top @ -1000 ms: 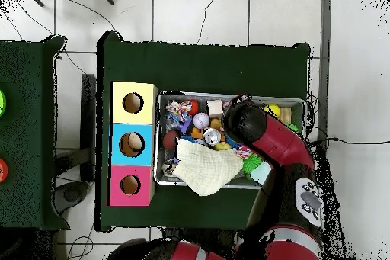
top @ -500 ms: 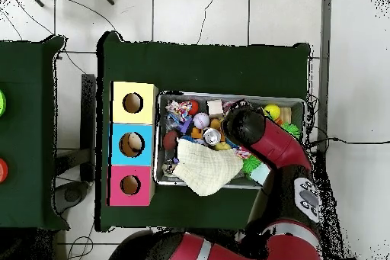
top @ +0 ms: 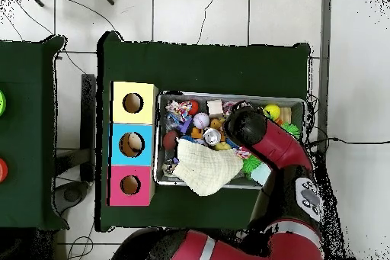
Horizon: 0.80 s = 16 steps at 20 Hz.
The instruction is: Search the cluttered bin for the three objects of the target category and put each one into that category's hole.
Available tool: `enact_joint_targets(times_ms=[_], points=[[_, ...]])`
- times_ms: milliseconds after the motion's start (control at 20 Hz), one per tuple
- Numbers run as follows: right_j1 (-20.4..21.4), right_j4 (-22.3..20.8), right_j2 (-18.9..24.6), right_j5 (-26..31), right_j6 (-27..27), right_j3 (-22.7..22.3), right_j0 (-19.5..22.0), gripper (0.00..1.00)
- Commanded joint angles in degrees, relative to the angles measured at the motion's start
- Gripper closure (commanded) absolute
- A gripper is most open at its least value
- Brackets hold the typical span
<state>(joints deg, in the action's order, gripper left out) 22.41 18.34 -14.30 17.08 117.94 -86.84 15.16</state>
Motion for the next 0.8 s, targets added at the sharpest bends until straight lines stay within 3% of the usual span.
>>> enact_joint_targets(times_ms=[50, 400, 800], points=[[-4.7, -2.7, 5.5, -1.1, 3.8, 1.5, 1.0, 0.00], [-6.2, -2.5, 3.7, -0.7, 4.6, 3.2, -0.7, 0.00], [-7.6, -3.0, 4.7, -2.2, 3.7, 4.3, 0.0, 0.00]])
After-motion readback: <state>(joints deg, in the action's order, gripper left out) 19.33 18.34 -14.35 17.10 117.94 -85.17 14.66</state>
